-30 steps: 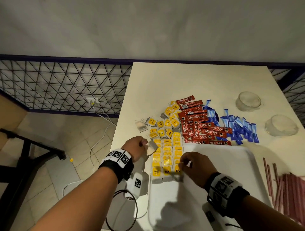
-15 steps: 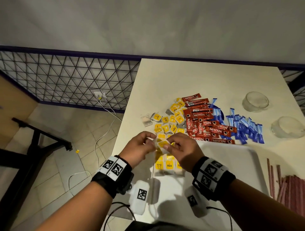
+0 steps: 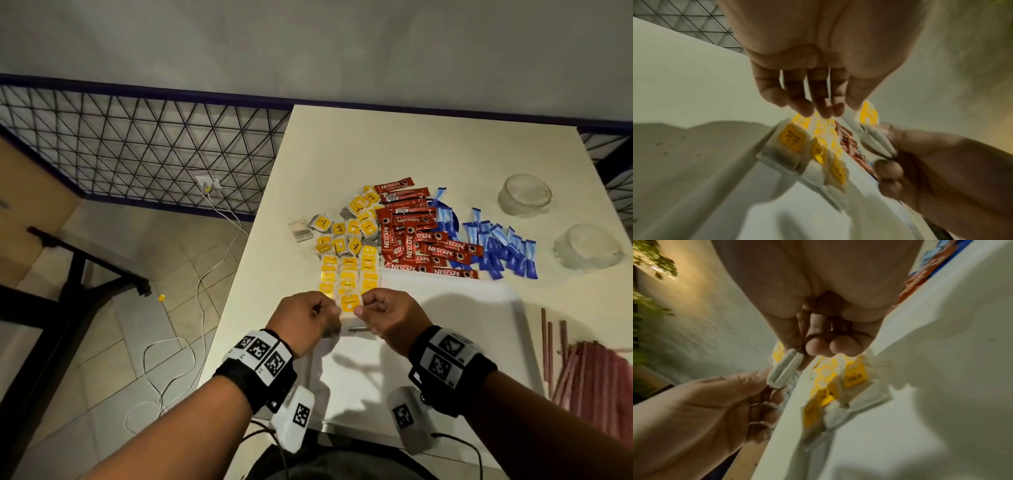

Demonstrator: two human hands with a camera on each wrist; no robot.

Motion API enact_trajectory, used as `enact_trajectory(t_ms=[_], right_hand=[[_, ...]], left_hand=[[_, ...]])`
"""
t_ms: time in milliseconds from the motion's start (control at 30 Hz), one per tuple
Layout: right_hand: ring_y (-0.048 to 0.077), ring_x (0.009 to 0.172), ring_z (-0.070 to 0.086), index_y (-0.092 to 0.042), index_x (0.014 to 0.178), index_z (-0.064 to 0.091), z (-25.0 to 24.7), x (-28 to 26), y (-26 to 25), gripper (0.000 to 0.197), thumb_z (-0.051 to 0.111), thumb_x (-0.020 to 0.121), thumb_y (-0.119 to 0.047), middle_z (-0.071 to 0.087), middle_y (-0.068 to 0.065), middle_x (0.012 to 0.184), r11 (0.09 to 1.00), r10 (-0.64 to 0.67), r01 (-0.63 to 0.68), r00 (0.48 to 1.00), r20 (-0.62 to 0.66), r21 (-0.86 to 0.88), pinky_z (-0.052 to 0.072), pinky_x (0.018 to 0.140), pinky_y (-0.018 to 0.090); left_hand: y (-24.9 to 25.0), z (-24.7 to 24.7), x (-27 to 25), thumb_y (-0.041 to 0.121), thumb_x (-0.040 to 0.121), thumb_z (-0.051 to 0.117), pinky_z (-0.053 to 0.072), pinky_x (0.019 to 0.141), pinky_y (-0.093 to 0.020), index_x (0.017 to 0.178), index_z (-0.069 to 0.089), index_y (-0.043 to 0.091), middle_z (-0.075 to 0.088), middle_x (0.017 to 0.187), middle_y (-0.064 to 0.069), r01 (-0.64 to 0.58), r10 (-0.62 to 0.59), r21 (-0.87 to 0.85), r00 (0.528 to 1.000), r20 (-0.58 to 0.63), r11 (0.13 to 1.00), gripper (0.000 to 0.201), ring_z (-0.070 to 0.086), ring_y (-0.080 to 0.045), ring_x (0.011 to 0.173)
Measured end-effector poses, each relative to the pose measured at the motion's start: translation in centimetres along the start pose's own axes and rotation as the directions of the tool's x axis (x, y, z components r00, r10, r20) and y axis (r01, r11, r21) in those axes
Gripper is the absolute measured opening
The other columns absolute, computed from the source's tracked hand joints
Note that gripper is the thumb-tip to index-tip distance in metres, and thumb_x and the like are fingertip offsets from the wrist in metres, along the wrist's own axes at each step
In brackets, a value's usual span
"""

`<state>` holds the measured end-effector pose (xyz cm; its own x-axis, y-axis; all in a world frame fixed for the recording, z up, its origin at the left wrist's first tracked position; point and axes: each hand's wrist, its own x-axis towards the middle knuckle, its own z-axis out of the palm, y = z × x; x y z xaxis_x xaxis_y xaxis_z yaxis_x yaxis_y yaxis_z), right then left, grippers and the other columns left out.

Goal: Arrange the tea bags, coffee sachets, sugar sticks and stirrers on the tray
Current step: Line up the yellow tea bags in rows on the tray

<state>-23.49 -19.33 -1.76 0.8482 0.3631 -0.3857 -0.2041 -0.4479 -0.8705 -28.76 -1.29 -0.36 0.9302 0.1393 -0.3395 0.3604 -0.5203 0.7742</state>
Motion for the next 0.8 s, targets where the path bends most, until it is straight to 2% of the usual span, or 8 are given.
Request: enact_trajectory(t_ms=[67,133,200,300,433,600,700,800], right_hand=[[0.007,0.043,0.048,-0.021,0.073,0.06,-0.8,-0.6,1.4,0.015,0.069,0.085,-0.021,0.055,-0.007,0.044,0.997,0.07,-0.071,0.997,-0.039,-0.02,0.042,0.06,0.027],[0.011,0.046,0.052,-0.019,0.078,0.061,-1.2,-1.0,2.6,0.01,0.069,0.084,-0.021,0.059,-0.003,0.047,0.988,0.155,-0.156,0.987,-0.051,-0.018,0.046,0.062,0.029],[0.016,0.049,0.054,-0.016,0.079,0.062,-1.1,-1.2,3.7,0.009,0.069,0.084,-0.019,0.06,0.0,0.05,0.973,0.232,-0.231,0.972,-0.041,0.026,0.049,0.063,0.031],[0.015,0.045,0.053,-0.011,0.075,0.059,-0.4,-1.2,4.3,0.013,0.067,0.085,-0.008,0.06,-0.001,0.048,0.946,0.303,-0.299,0.953,-0.017,0.124,0.049,0.055,0.027],[0.008,0.034,0.049,-0.008,0.073,0.055,0.1,-1.0,4.1,0.02,0.06,0.088,0.005,0.059,-0.004,0.044,0.919,0.34,-0.329,0.94,-0.012,0.219,0.044,0.04,0.019],[0.018,0.045,0.055,-0.009,0.076,0.058,0.4,-0.5,4.6,0.014,0.07,0.081,-0.006,0.064,0.009,0.058,0.921,0.377,-0.363,0.922,-0.086,0.142,0.047,0.051,0.027],[0.021,0.047,0.055,-0.01,0.075,0.055,0.5,-0.4,4.7,0.017,0.072,0.079,-0.009,0.07,0.015,0.069,0.911,0.4,-0.382,0.91,-0.11,0.154,0.046,0.052,0.028],[0.015,0.04,0.052,-0.012,0.076,0.054,0.2,-0.8,4.3,0.021,0.075,0.077,-0.014,0.064,0.004,0.054,0.94,0.34,-0.338,0.928,-0.149,0.038,0.045,0.046,0.022]], left_hand=[[-1.1,0.0,0.4,0.028,0.093,0.058,0.034,0.06,-0.016,0.074,0.056,0.023,0.056,0.069,0.011,0.105,-0.093,0.133,0.991,-0.093,0.986,0.02,0.056,-0.01,0.07],[-2.2,-0.2,0.4,0.03,0.093,0.056,0.033,0.066,-0.02,0.072,0.05,0.024,0.052,0.07,0.009,0.221,-0.193,0.214,0.971,-0.141,0.952,0.023,0.053,-0.018,0.077],[-2.9,0.1,0.2,0.029,0.09,0.059,0.035,0.068,-0.021,0.073,0.051,0.026,0.052,0.071,0.009,0.288,-0.273,0.245,0.958,-0.092,0.926,0.019,0.052,-0.017,0.077],[-3.5,0.5,0.1,0.024,0.084,0.064,0.051,0.073,-0.027,0.072,0.058,0.026,0.061,0.073,0.005,0.324,-0.338,0.239,0.941,0.018,0.915,0.013,0.062,-0.022,0.077],[-3.7,0.7,-0.2,0.016,0.079,0.065,0.058,0.077,-0.034,0.07,0.06,0.023,0.064,0.072,0.002,0.334,-0.349,0.205,0.936,0.041,0.92,0.013,0.067,-0.026,0.083],[-3.9,0.9,-0.2,0.017,0.081,0.064,0.048,0.067,-0.024,0.07,0.057,0.026,0.059,0.073,0.009,0.306,-0.32,0.238,0.947,0.024,0.922,0.016,0.062,-0.019,0.079],[-4.0,1.0,-0.2,0.017,0.081,0.063,0.043,0.067,-0.021,0.07,0.054,0.027,0.058,0.072,0.01,0.298,-0.314,0.254,0.949,0.023,0.92,0.018,0.059,-0.017,0.078],[-4.2,1.0,-0.1,0.014,0.079,0.064,0.041,0.067,-0.02,0.07,0.055,0.027,0.058,0.074,0.011,0.309,-0.325,0.253,0.946,0.022,0.917,0.019,0.059,-0.017,0.081]])
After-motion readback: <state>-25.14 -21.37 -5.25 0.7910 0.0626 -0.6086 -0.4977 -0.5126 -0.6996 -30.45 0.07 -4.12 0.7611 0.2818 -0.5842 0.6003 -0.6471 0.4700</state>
